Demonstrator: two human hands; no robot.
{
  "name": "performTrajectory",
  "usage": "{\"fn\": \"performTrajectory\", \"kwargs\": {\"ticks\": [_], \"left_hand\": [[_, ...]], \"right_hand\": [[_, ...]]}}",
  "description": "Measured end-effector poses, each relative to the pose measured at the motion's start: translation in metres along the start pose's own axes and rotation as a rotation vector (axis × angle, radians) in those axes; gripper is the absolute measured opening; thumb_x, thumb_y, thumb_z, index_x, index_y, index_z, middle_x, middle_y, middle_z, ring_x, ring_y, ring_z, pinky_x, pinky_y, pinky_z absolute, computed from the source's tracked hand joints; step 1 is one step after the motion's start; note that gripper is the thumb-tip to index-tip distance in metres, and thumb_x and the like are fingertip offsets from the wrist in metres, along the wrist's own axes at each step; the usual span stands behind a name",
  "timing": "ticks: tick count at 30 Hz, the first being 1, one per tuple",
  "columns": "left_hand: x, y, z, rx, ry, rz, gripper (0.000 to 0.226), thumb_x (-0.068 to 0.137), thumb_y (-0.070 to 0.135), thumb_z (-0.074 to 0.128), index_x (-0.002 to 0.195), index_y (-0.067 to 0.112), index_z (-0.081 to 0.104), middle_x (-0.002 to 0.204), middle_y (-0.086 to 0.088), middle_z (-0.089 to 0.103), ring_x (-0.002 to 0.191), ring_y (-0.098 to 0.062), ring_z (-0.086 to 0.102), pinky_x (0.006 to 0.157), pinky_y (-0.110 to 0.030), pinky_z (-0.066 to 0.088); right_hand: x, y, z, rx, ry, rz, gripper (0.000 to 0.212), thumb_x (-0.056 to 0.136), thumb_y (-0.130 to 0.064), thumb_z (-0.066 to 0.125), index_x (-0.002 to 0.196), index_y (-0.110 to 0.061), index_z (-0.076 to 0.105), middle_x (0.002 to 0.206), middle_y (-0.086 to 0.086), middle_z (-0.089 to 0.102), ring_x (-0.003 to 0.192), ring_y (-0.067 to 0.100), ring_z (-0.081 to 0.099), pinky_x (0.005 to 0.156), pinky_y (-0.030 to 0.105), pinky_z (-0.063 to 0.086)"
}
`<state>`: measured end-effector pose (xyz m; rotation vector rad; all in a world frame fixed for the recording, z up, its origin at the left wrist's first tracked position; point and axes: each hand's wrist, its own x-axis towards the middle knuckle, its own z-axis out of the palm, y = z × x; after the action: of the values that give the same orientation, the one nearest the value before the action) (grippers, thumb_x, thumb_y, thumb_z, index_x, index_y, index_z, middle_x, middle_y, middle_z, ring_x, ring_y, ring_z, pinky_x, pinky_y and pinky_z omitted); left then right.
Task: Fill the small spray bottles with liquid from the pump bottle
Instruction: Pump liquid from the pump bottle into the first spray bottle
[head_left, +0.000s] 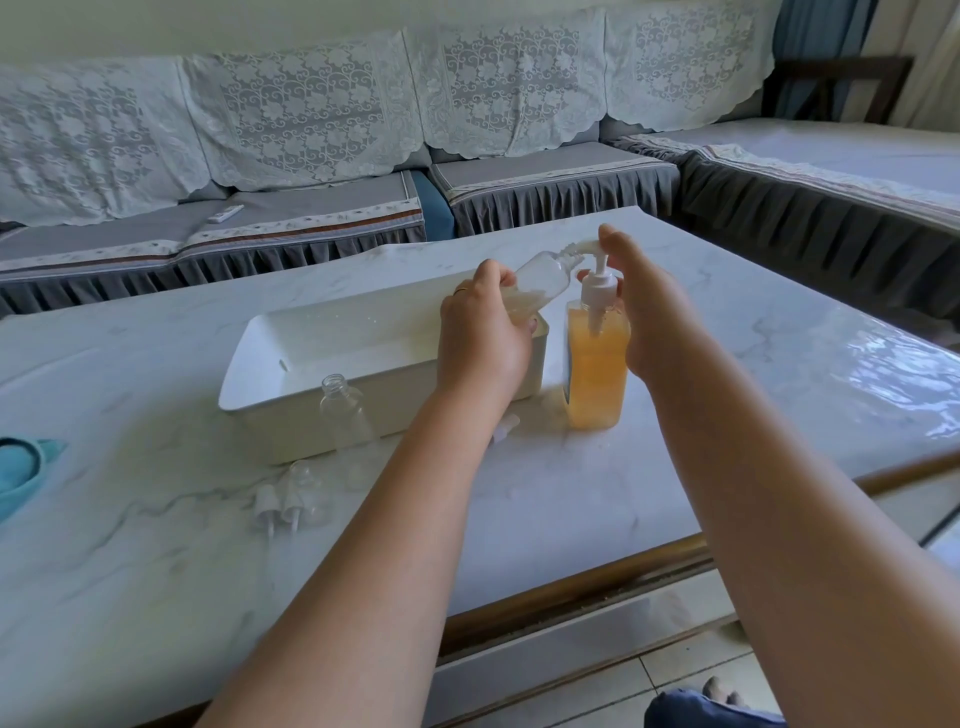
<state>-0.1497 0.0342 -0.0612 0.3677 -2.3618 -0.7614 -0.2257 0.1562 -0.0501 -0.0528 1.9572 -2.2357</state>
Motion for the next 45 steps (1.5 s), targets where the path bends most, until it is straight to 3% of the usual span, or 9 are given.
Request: {"fn": "performTrajectory", "kwargs": {"ticks": [6,10,14,18,21,25,30,37,45], "left_hand": [[0.0,0.0,0.001,0.0,0.0,-0.002,0.036,0.084,0.016,0.071,0.115,0.018,0.051,0.117,-0.003,0.06,0.109,-0.025,0.054,0.086,-0.035,0.048],[-0.002,-0.002,0.003,0.031,-0.019,-0.001,0.035,0.085,0.012,0.068,0.114,0.017,0.051,0.118,-0.004,0.06,0.11,-0.026,0.052,0.084,-0.031,0.044],[-0.004,-0.003,0.004,0.035,-0.029,-0.01,0.035,0.085,0.011,0.068,0.115,0.017,0.051,0.117,-0.005,0.059,0.11,-0.026,0.052,0.085,-0.031,0.044],[-0.002,0.0,0.003,0.02,-0.002,-0.004,0.035,0.084,0.012,0.069,0.114,0.018,0.051,0.115,-0.004,0.06,0.109,-0.025,0.053,0.081,-0.029,0.043],[-0.002,0.002,0.002,0.01,0.01,0.002,0.036,0.084,0.014,0.069,0.115,0.018,0.051,0.117,-0.002,0.06,0.11,-0.024,0.053,0.083,-0.029,0.043],[-0.001,0.002,0.001,0.004,0.01,-0.004,0.036,0.084,0.013,0.07,0.115,0.017,0.051,0.117,-0.004,0.06,0.109,-0.025,0.053,0.083,-0.03,0.045],[-0.003,0.003,0.0,0.017,0.007,0.002,0.036,0.084,0.014,0.07,0.116,0.017,0.051,0.119,-0.002,0.059,0.11,-0.024,0.053,0.083,-0.028,0.042],[-0.002,0.003,-0.001,0.014,0.004,-0.005,0.036,0.085,0.014,0.07,0.116,0.018,0.051,0.119,-0.003,0.059,0.111,-0.024,0.053,0.085,-0.031,0.045],[-0.003,0.001,0.001,0.035,-0.006,-0.004,0.035,0.085,0.01,0.068,0.115,0.018,0.051,0.117,-0.004,0.06,0.109,-0.025,0.053,0.081,-0.029,0.043]], "right_hand": [[-0.004,-0.004,0.003,0.052,0.008,-0.029,0.037,0.092,-0.043,0.06,0.12,-0.02,0.059,0.11,0.002,0.07,0.076,0.006,0.058,0.058,0.023,0.039],[-0.003,0.0,0.001,0.067,0.057,-0.106,0.035,0.093,-0.027,0.062,0.126,-0.018,0.055,0.099,-0.003,0.06,0.074,0.004,0.054,0.058,0.019,0.041],[-0.005,0.003,0.002,0.014,0.08,-0.147,0.033,0.093,-0.023,0.058,0.126,-0.022,0.054,0.1,-0.003,0.059,0.07,0.002,0.053,0.043,0.009,0.04],[-0.009,-0.004,0.001,0.002,0.027,-0.08,0.025,0.094,-0.035,0.056,0.113,-0.018,0.056,0.084,-0.004,0.055,0.067,0.004,0.05,0.048,0.015,0.042],[-0.009,-0.006,0.002,0.01,0.025,-0.055,0.039,0.093,-0.045,0.057,0.12,-0.017,0.059,0.094,-0.001,0.061,0.074,0.006,0.052,0.059,0.024,0.035],[-0.011,-0.004,0.006,0.015,0.031,-0.059,0.041,0.093,-0.048,0.056,0.121,-0.018,0.059,0.115,0.006,0.067,0.074,0.008,0.055,0.057,0.025,0.036],[-0.011,-0.004,0.006,0.013,0.038,-0.087,0.042,0.092,-0.049,0.056,0.119,-0.017,0.061,0.115,0.008,0.068,0.072,0.01,0.056,0.058,0.024,0.04],[-0.016,-0.004,0.003,-0.016,0.035,-0.108,0.045,0.092,-0.059,0.052,0.113,-0.019,0.058,0.088,-0.004,0.058,0.072,0.004,0.051,0.055,0.02,0.035],[-0.011,-0.003,0.005,-0.002,0.034,-0.112,0.036,0.094,-0.04,0.059,0.122,-0.017,0.058,0.105,0.001,0.066,0.071,0.006,0.055,0.053,0.02,0.04]]}}
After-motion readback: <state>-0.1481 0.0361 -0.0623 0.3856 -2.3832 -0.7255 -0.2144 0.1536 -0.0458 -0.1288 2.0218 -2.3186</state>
